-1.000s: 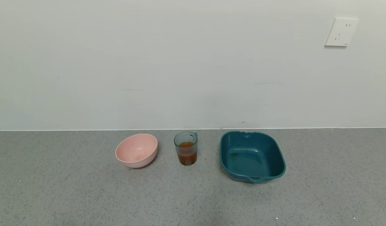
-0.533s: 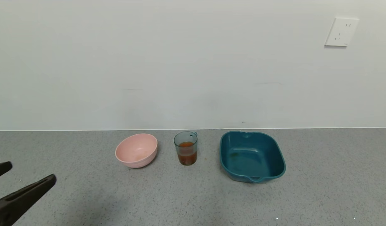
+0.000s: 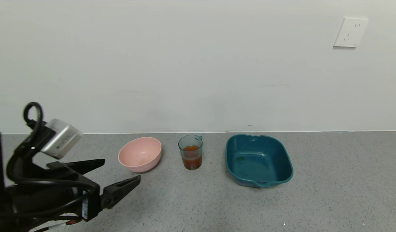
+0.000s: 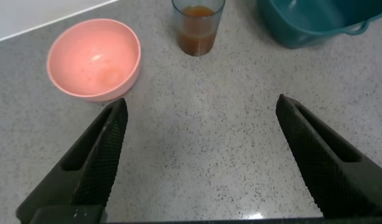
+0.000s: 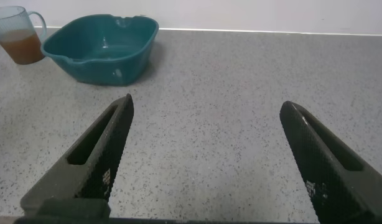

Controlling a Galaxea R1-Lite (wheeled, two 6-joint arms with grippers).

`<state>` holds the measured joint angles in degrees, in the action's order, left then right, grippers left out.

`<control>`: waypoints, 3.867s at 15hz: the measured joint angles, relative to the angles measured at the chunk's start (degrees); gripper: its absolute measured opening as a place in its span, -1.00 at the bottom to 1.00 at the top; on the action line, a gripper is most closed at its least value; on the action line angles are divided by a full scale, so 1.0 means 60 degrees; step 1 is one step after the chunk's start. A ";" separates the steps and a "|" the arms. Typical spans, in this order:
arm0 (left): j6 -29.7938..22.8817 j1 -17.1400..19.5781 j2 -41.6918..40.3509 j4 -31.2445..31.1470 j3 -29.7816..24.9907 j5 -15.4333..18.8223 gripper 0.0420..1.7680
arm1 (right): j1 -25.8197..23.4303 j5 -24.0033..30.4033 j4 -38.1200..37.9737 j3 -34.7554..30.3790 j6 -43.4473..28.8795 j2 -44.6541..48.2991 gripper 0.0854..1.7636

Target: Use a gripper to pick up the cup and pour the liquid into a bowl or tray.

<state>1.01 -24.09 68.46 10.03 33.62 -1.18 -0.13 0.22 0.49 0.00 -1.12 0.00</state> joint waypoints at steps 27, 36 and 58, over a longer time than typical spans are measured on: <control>-0.0888 -0.1315 1.1059 1.1297 0.1122 -0.2678 0.94 | 0.0000 0.0004 -0.0004 0.0000 -0.0004 0.0000 0.94; -0.0839 -0.1235 1.1831 1.1177 0.2375 -0.3005 0.94 | 0.0000 0.0000 0.0000 0.0000 0.0000 0.0000 0.94; -0.0843 -0.1057 1.2583 1.1425 0.3964 -0.3338 0.94 | -0.0004 0.0004 -0.0004 0.0000 -0.0004 0.0000 0.94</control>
<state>-4.05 -30.43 143.96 78.58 57.41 -21.21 -0.16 0.24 0.46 0.00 -1.15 0.00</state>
